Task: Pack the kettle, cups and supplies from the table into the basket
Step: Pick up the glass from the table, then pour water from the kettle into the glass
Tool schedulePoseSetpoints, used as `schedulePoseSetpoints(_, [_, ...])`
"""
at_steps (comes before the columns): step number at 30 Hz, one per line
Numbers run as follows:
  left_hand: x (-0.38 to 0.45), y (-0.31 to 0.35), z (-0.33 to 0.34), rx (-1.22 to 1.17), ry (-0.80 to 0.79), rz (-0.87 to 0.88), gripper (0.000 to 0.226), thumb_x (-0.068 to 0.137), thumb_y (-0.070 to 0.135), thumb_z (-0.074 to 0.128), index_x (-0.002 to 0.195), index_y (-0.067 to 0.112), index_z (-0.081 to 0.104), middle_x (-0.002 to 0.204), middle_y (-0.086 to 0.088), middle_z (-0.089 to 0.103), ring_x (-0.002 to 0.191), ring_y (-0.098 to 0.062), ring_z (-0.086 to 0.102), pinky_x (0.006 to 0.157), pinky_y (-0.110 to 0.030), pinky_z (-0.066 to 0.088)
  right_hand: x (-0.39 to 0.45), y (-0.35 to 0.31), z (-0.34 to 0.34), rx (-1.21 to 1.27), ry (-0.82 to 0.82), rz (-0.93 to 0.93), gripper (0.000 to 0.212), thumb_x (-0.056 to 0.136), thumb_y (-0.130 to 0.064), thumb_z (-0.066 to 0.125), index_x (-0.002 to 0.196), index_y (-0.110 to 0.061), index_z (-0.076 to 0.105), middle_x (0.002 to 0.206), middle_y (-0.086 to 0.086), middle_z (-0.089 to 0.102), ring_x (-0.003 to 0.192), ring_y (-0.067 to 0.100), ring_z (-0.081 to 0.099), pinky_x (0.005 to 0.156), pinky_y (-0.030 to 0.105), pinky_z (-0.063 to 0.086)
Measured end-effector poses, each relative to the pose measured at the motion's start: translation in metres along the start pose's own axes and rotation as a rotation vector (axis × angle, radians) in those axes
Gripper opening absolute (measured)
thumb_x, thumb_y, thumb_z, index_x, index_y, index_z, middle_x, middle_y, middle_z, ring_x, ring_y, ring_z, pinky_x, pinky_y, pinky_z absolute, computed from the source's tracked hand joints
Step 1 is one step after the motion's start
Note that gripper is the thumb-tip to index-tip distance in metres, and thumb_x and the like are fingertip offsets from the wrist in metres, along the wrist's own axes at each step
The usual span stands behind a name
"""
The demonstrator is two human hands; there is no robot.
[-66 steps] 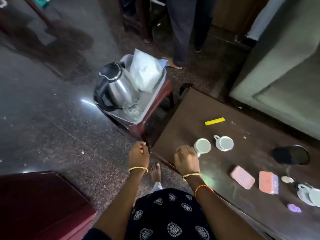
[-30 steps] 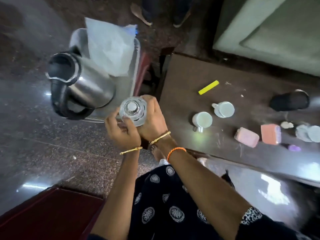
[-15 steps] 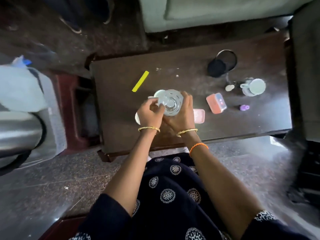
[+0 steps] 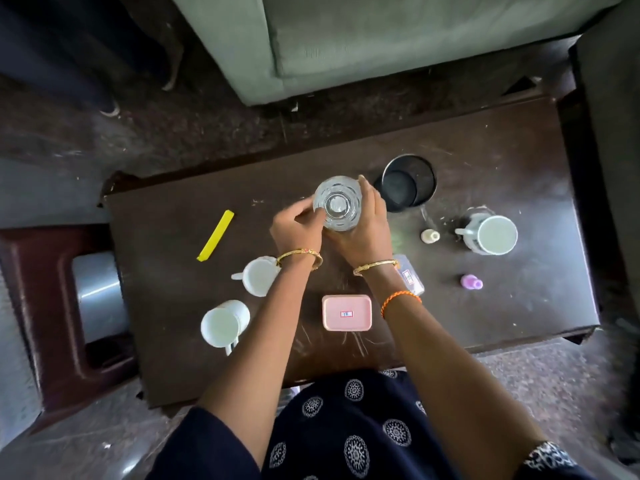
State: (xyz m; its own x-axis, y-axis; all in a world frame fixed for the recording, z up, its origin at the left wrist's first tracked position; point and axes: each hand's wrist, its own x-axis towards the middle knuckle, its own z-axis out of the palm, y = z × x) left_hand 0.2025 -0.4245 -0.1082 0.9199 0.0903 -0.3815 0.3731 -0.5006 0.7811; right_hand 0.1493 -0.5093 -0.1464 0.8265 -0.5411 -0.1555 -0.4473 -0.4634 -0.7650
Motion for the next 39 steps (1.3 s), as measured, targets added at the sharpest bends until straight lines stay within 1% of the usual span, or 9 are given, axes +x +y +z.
schedulePoseSetpoints(5, [0.009,-0.002,0.008,-0.030,0.033,-0.094,0.025,0.076,0.005,0.067,0.101,0.007,0.073,0.098,-0.008,0.075,0.081,-0.009,0.066,0.080,-0.019,0.053,0.009,0.006,0.009,0.016,-0.029,0.002,0.098,0.065,-0.035,0.083,0.141,-0.002,0.031,0.138,0.017,0.046,0.128,0.030,0.042,0.102,0.024,0.031])
schedulePoseSetpoints(12, [0.020,-0.026,0.017,-0.092,0.092,-0.111,0.026,0.079,0.011,0.069,0.105,0.009,0.071,0.101,-0.009,0.074,0.081,-0.010,0.067,0.078,-0.027,0.058,0.011,0.019,0.025,0.012,-0.015,-0.054,0.096,0.066,-0.038,0.083,0.141,-0.003,0.033,0.137,0.018,0.047,0.127,0.025,0.039,0.105,0.026,0.029])
schedulePoseSetpoints(17, [0.024,-0.038,0.015,-0.195,0.005,-0.051,0.030,0.080,0.010,0.071,0.110,0.006,0.069,0.104,-0.008,0.072,0.081,-0.003,0.068,0.075,-0.016,0.056,0.008,0.027,0.028,0.002,0.000,-0.083,0.097,0.068,-0.033,0.082,0.143,-0.005,0.028,0.139,0.017,0.044,0.128,0.024,0.036,0.105,0.020,0.024])
schedulePoseSetpoints(20, [0.024,-0.042,0.011,-0.222,-0.045,-0.049,0.034,0.077,0.014,0.075,0.110,0.006,0.069,0.098,0.000,0.070,0.073,0.009,0.066,0.066,-0.005,0.052,0.008,0.023,0.027,-0.027,0.004,-0.090,0.097,0.067,-0.032,0.081,0.143,-0.002,0.028,0.140,0.018,0.044,0.129,0.028,0.039,0.108,0.030,0.029])
schedulePoseSetpoints(22, [0.019,-0.035,0.014,-0.208,-0.099,-0.037,0.035,0.076,0.016,0.076,0.109,0.006,0.069,0.100,-0.003,0.072,0.076,0.003,0.067,0.068,-0.007,0.053,0.008,0.021,0.017,-0.088,0.017,-0.087,0.096,0.068,-0.036,0.077,0.143,0.000,0.028,0.141,0.017,0.043,0.130,0.030,0.040,0.109,0.038,0.032])
schedulePoseSetpoints(26, [0.012,-0.044,-0.033,-0.207,0.056,0.088,0.024,0.082,0.015,0.070,0.102,0.003,0.069,0.098,-0.012,0.073,0.083,-0.019,0.068,0.077,-0.023,0.055,-0.026,-0.028,0.029,-0.114,0.175,-0.208,0.078,0.071,-0.040,0.060,0.134,0.002,0.041,0.137,0.020,0.045,0.128,0.032,0.041,0.107,0.041,0.032])
schedulePoseSetpoints(30, [-0.014,-0.054,-0.060,-0.180,0.165,0.149,0.017,0.089,0.015,0.058,0.093,0.003,0.070,0.084,-0.011,0.071,0.071,-0.018,0.064,0.062,-0.020,0.050,-0.046,-0.040,0.036,-0.084,0.423,-0.278,0.033,0.076,-0.019,0.060,0.108,-0.012,0.056,0.114,0.015,0.053,0.109,0.025,0.046,0.095,0.034,0.037])
schedulePoseSetpoints(36, [-0.034,-0.107,-0.210,-0.238,0.467,0.008,0.024,0.090,0.016,0.054,0.076,0.002,0.068,0.067,-0.007,0.070,0.058,-0.003,0.060,0.059,-0.008,0.045,-0.127,-0.150,0.118,0.131,0.087,-0.415,0.009,0.085,-0.011,0.050,0.084,-0.009,0.058,0.088,0.007,0.055,0.083,0.024,0.049,0.076,0.031,0.042])
schedulePoseSetpoints(39, [-0.042,-0.134,-0.283,-0.283,0.625,-0.057,0.019,0.091,0.014,0.056,0.081,0.002,0.068,0.069,-0.010,0.068,0.054,-0.008,0.058,0.060,-0.023,0.049,-0.169,-0.205,0.165,0.167,-0.129,-0.422,0.019,0.088,-0.017,0.049,0.073,-0.008,0.056,0.066,0.007,0.055,0.063,0.021,0.046,0.060,0.031,0.040])
